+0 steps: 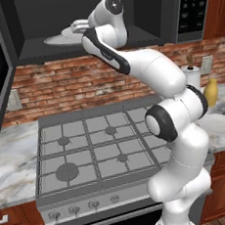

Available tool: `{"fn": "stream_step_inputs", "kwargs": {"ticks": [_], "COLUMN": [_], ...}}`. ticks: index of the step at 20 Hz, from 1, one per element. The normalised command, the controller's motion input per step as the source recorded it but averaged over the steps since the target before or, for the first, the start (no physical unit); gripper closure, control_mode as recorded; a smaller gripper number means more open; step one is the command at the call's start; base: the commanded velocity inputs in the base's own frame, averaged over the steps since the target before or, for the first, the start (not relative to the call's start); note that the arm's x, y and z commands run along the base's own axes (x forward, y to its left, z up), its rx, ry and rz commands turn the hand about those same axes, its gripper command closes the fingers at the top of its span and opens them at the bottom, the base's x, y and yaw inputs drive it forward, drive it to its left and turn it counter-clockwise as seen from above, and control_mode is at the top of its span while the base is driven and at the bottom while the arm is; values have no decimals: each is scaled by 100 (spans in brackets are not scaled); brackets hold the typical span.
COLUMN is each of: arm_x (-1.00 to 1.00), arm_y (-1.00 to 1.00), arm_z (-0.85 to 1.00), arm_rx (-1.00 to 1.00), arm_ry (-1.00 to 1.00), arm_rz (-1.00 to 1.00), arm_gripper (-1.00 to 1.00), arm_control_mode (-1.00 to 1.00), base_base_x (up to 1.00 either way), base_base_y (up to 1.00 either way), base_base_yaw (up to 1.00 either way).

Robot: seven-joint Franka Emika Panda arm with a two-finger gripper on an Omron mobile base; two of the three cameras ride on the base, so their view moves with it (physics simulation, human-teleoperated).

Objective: Pick the egg from the counter and place it in the microwave.

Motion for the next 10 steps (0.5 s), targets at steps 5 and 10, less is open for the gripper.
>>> {"fn": "stream_step_inputs", "kwargs": {"ticks": [5, 10], "arm_x": [24, 28], "arm_y": [0, 0], "arm_z": [0, 0], "arm_rx": [0, 0], "arm_ry": [5, 1], "arm_rz": [0, 0], "arm_gripper": [100, 100], "arm_control_mode": [-100, -100], "base_base_x": [0, 0], "base_base_y": [0, 0], "base_base_yaw": [0, 0]}}
